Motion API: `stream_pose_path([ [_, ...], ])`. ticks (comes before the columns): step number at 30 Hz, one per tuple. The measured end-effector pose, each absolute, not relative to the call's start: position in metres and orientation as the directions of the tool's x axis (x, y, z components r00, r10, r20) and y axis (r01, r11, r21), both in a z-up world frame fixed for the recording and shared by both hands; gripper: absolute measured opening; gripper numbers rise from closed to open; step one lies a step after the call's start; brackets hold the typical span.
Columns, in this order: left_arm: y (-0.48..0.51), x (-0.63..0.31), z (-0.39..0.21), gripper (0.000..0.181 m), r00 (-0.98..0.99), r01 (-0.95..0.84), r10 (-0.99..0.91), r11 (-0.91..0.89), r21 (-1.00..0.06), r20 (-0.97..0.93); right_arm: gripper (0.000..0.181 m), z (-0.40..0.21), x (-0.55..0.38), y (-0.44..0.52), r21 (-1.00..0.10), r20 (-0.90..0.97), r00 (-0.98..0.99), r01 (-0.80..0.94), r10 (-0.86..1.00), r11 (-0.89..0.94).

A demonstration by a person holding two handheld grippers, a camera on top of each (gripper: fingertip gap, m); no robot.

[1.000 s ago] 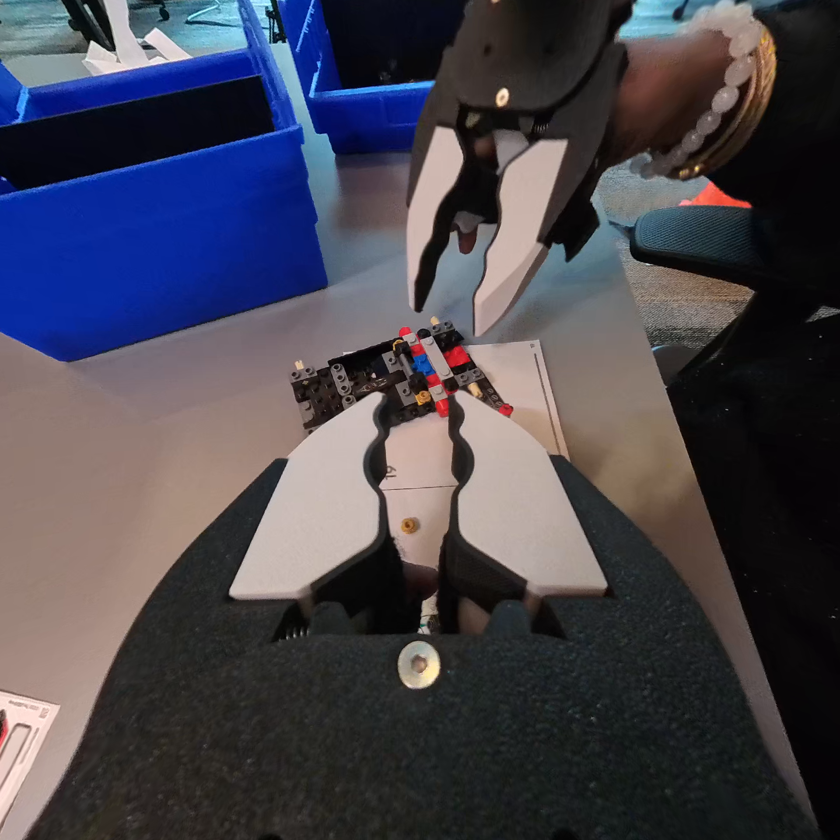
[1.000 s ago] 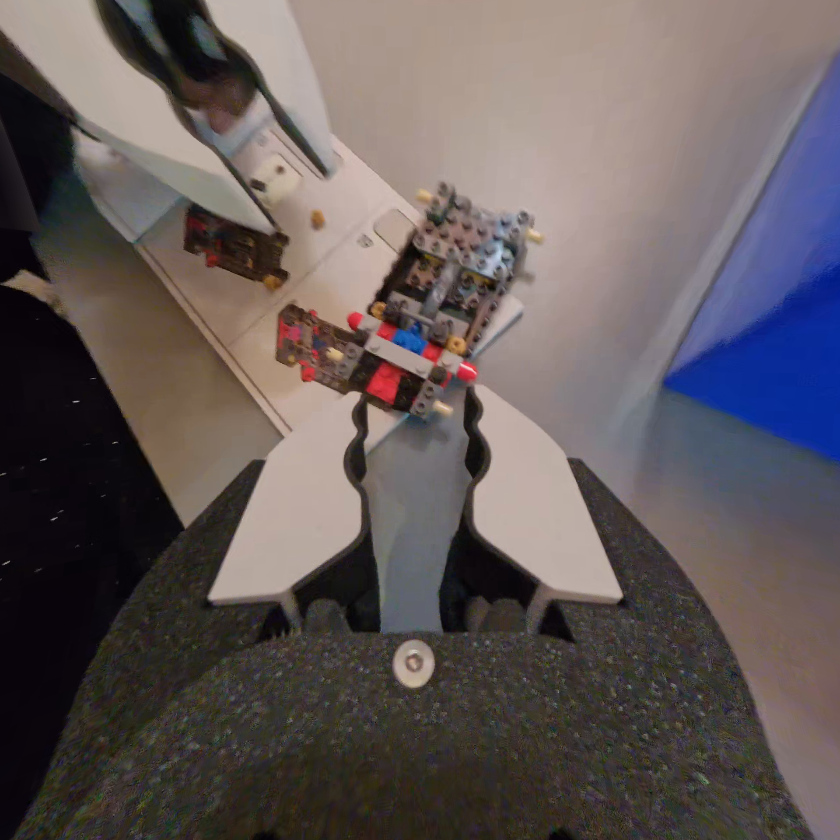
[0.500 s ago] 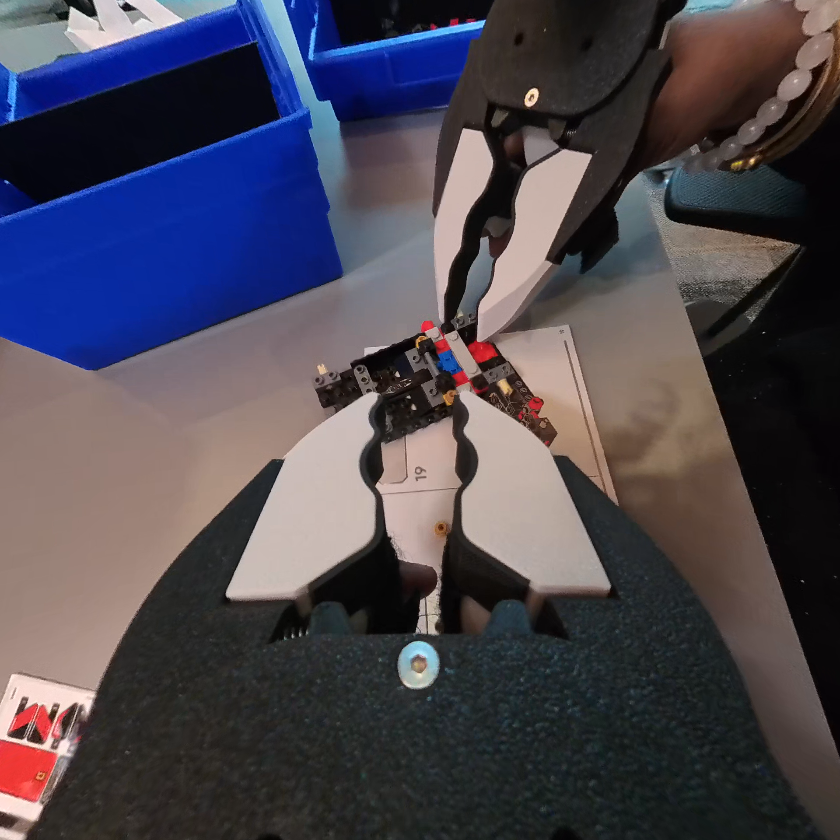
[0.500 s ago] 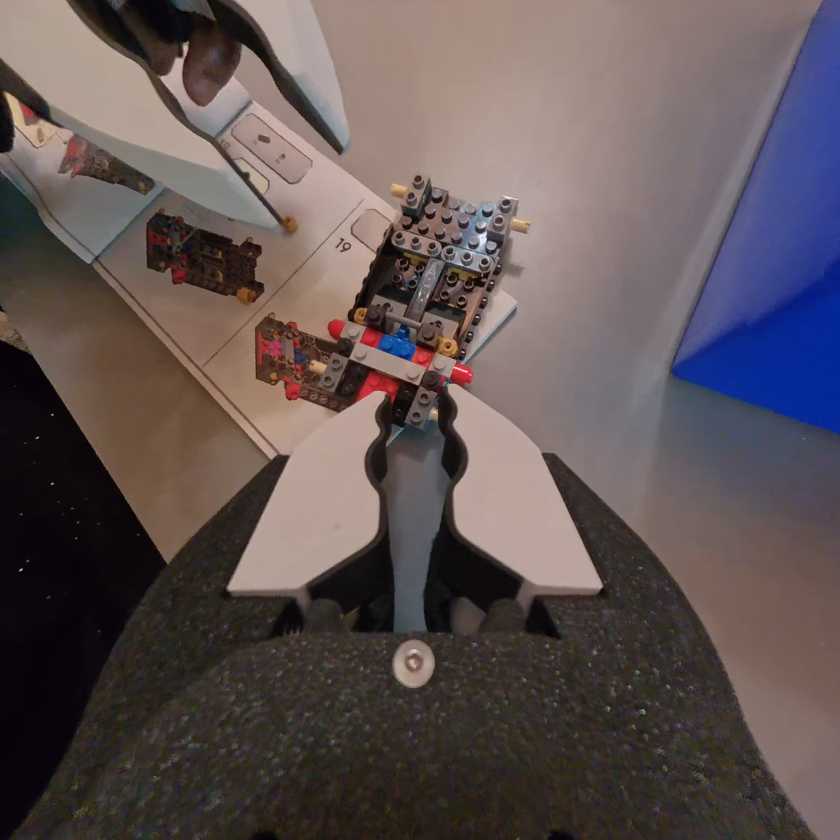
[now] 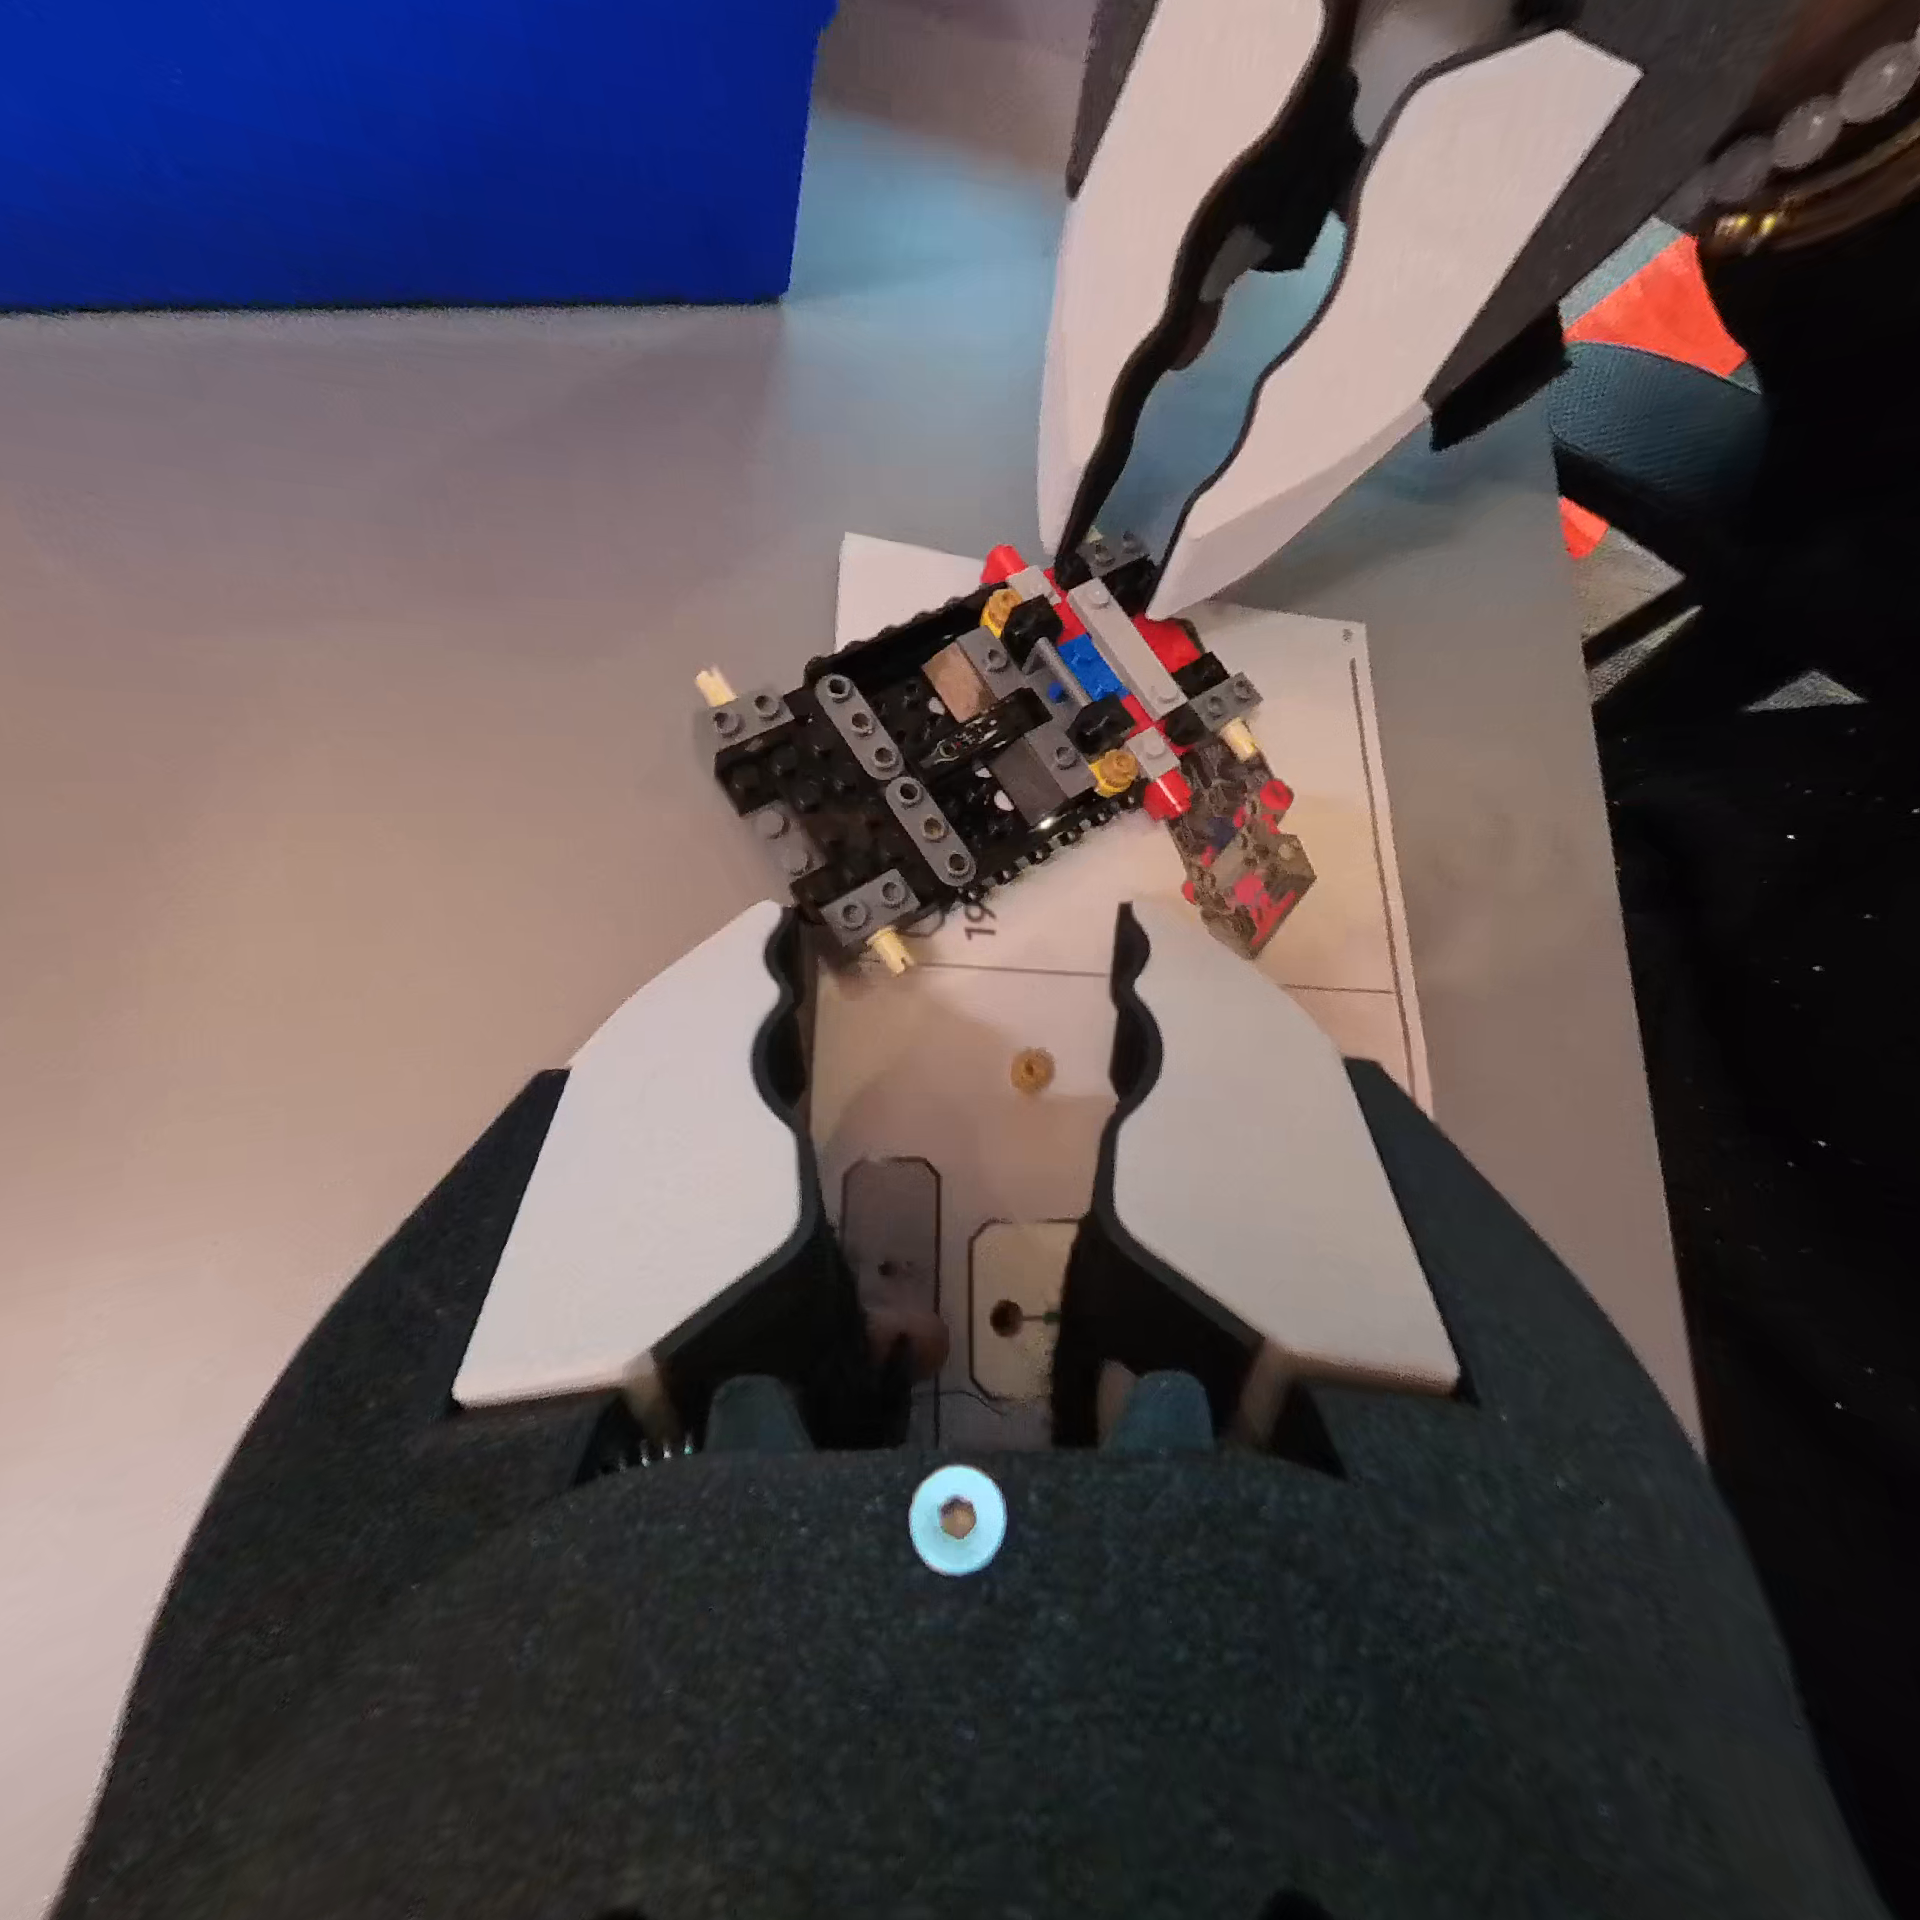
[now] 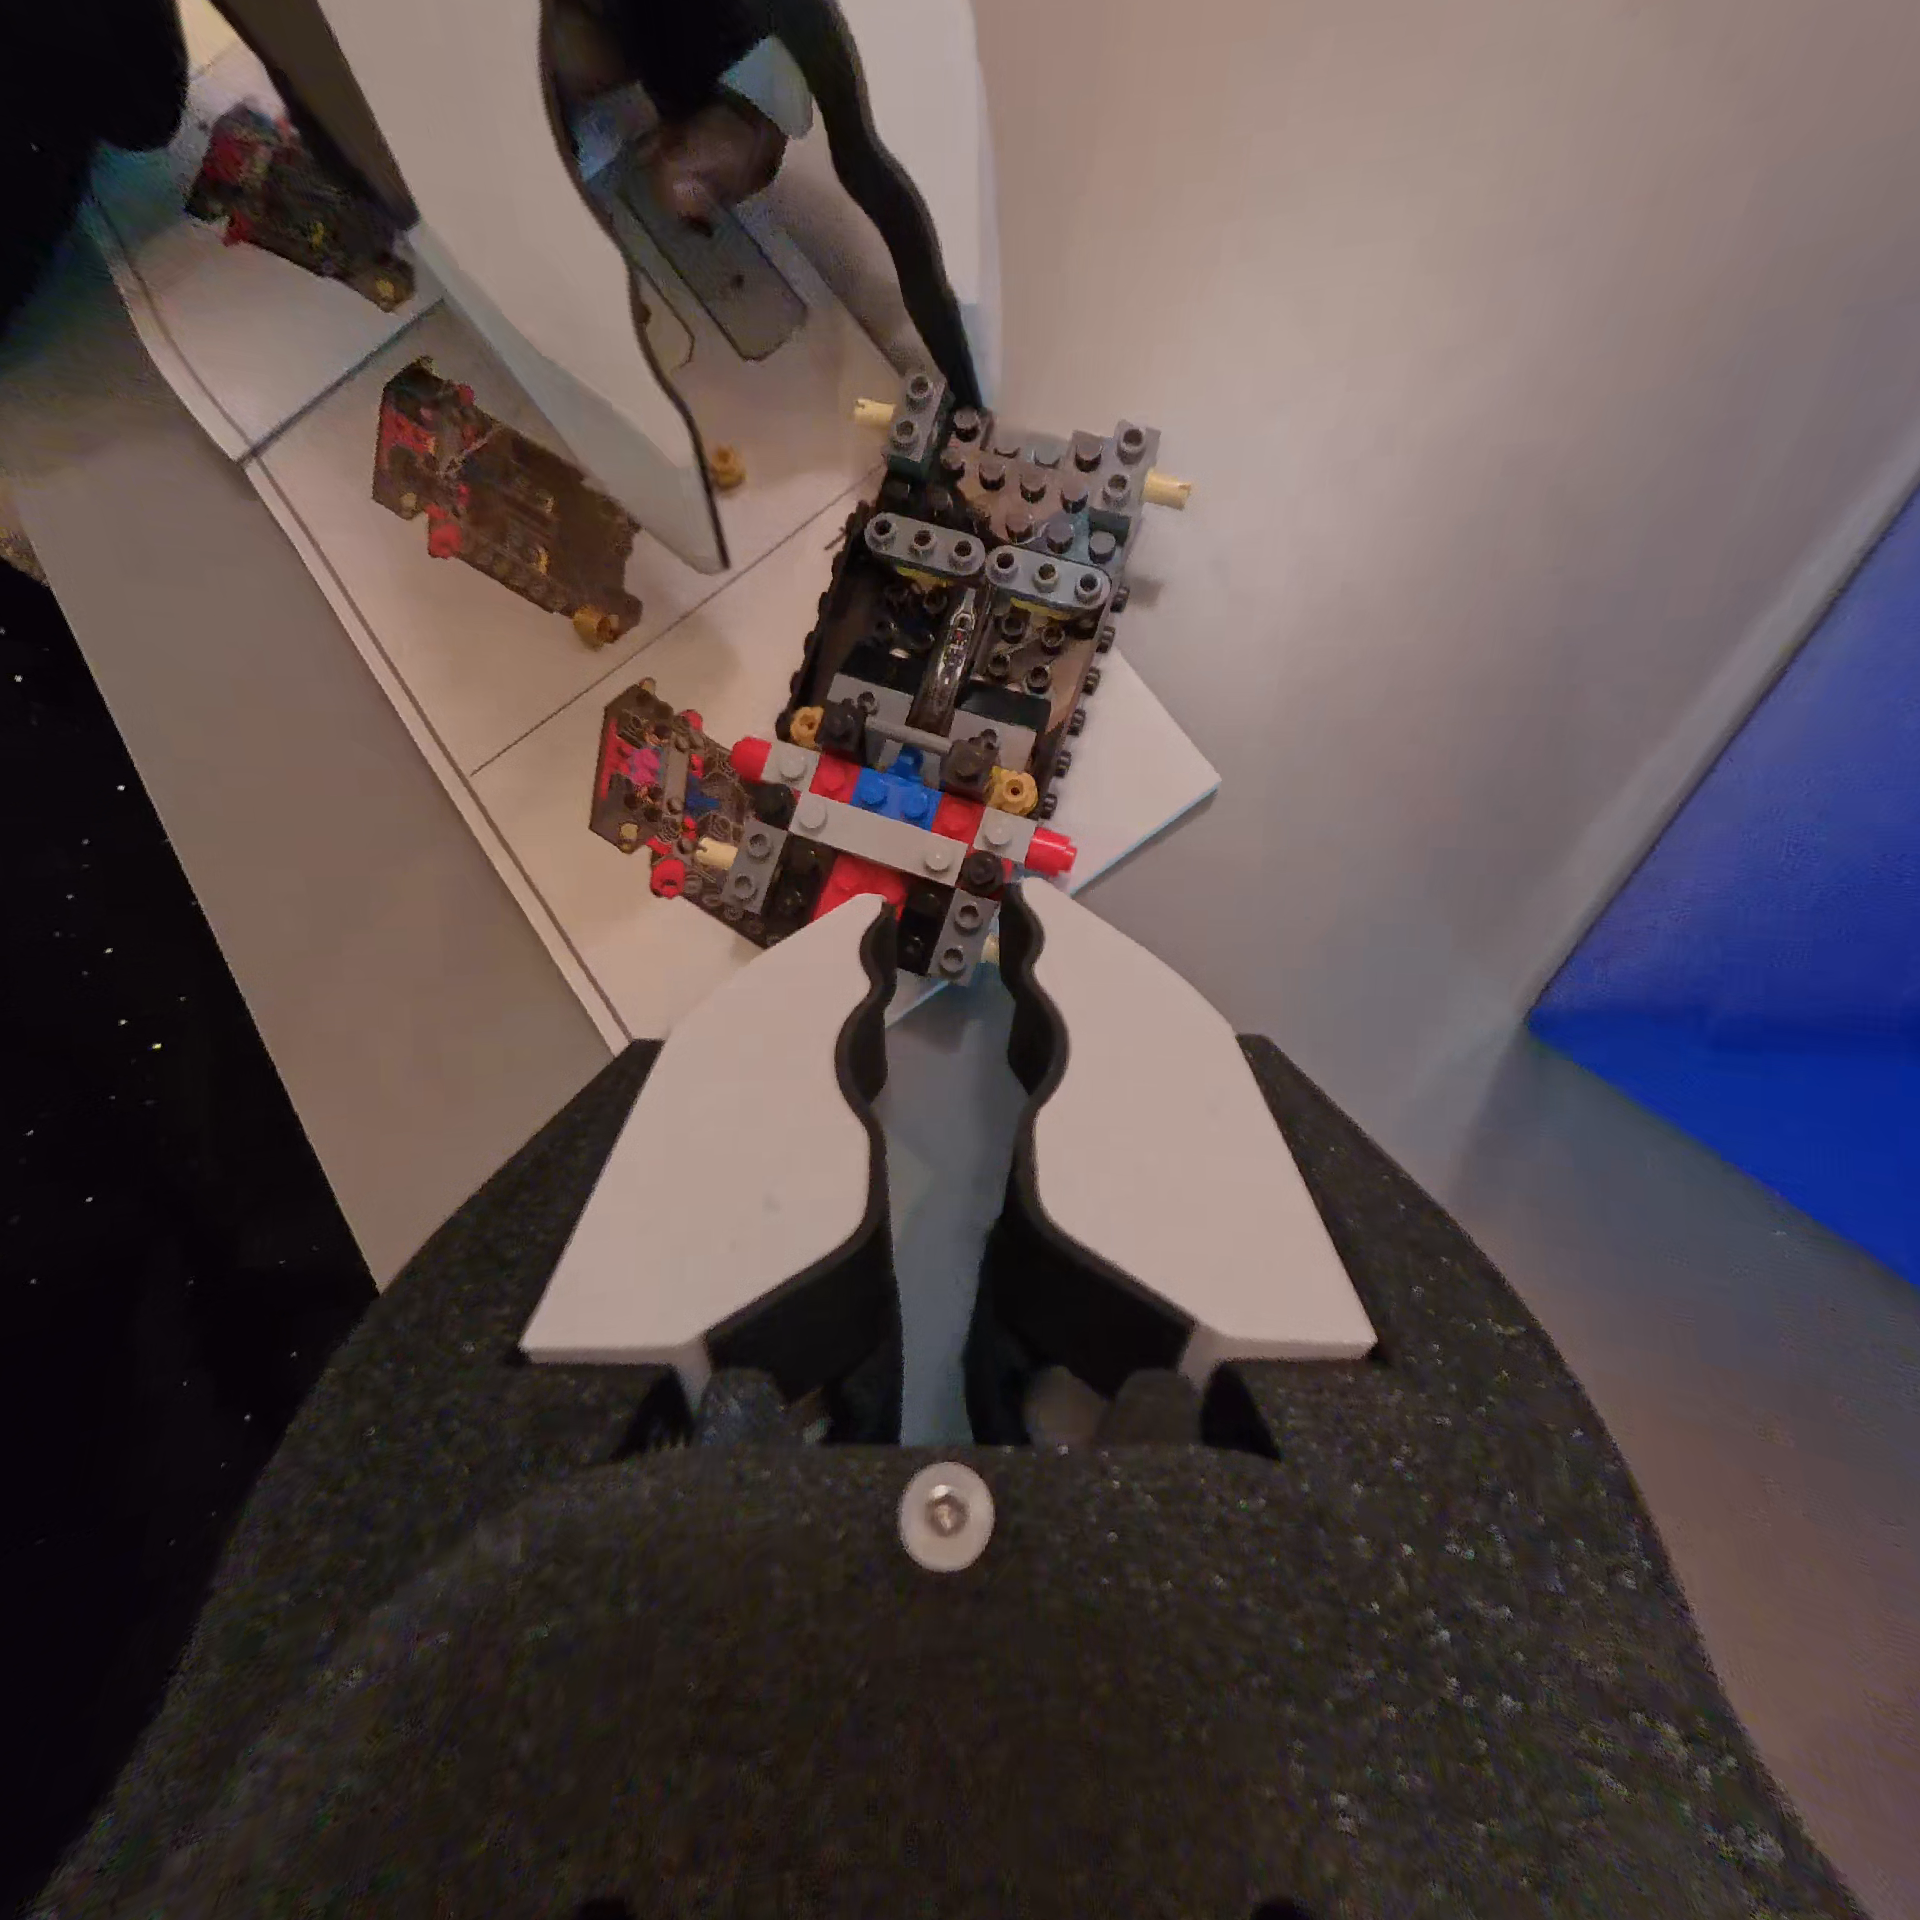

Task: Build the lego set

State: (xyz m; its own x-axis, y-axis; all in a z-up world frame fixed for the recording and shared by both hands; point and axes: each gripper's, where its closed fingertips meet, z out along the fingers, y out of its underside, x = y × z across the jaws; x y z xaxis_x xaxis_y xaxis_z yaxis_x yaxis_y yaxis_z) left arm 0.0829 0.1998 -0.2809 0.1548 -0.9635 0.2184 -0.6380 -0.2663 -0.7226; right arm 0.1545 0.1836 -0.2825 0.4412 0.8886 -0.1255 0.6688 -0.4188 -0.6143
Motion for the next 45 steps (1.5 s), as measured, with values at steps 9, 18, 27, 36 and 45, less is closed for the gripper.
stream_pose_path([
  [9,0.178,0.062,-0.282,0.053,0.133,-0.685,-0.971,-0.235,-0.690,0.199,0.024,-0.282,0.141,0.181,-0.591,-0.119,0.371,0.719,0.921,-0.366],
  [18,0.208,0.059,-0.257,0.046,0.187,-0.617,-0.975,-0.209,-0.759,0.116,0.000,-0.263,0.155,0.178,-0.663,0.006,0.271,0.722,0.963,-0.199],
  [27,0.212,0.117,-0.245,0.009,0.068,-0.626,-0.993,0.033,-0.779,-0.096,0.000,-0.278,0.146,0.169,-0.603,0.125,0.201,0.793,0.972,-0.086],
  [36,0.204,0.129,-0.279,0.005,-0.062,-0.757,-0.994,0.107,-0.645,-0.093,0.000,-0.280,0.145,0.172,-0.594,0.106,0.232,0.794,0.967,-0.126],
  [45,0.204,0.129,-0.281,0.004,-0.063,-0.735,-0.995,0.100,-0.671,-0.079,0.000,-0.281,0.147,0.172,-0.551,-0.023,0.329,0.783,0.944,-0.287],
])
